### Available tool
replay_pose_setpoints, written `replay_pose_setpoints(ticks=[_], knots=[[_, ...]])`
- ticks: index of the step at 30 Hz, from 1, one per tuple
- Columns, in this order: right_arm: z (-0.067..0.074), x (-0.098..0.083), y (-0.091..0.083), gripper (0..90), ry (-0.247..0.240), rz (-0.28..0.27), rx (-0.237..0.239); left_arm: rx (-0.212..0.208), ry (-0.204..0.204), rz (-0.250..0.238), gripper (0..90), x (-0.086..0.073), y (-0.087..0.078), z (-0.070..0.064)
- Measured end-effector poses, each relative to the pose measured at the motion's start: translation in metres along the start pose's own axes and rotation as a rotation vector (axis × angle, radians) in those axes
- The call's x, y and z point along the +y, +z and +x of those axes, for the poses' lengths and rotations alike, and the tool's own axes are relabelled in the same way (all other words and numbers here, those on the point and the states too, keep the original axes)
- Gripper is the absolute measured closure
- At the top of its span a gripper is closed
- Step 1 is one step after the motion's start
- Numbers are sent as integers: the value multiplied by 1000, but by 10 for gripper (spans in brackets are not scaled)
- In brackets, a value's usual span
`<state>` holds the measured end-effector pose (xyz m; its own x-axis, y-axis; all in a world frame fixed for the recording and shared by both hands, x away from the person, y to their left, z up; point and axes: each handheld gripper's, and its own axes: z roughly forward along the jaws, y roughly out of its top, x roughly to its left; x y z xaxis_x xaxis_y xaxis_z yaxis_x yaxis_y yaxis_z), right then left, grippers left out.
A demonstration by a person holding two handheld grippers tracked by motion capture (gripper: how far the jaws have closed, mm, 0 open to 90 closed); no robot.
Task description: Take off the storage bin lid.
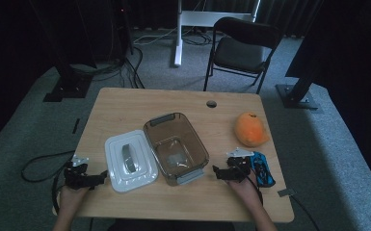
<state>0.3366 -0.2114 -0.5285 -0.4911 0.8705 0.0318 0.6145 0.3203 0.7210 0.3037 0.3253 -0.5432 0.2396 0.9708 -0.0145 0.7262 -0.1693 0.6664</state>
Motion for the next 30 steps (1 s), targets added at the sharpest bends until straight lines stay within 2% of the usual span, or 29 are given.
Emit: replay_pose_setpoints(ticks=[1, 2, 6, 14, 18, 21, 25, 30], knots=[[0, 2, -3, 108, 5, -12, -6, 16, 19, 9, 3, 1, 1, -2], [-2, 4, -6, 108, 11, -21, -5, 10, 27, 7, 3, 1, 2, -2], [-9, 13, -17, 107, 38, -50, -20, 11, 26, -19, 2, 0, 3, -2], [-32, 31, -37, 107, 88, -101, -77, 30, 0, -23, 2, 1, 5, -4], [-47, 38, -45, 107, 135, -124, -108, 32, 0, -22, 2, 1, 5, -3], [-59, 43, -49, 107, 174, -132, -126, 33, -2, -24, 2, 1, 5, -3], [-71, 48, -54, 106, 201, -147, -162, 34, -1, -24, 2, 1, 5, -3], [-82, 51, -55, 107, 234, -131, -184, 35, -2, -24, 2, 1, 5, -3]])
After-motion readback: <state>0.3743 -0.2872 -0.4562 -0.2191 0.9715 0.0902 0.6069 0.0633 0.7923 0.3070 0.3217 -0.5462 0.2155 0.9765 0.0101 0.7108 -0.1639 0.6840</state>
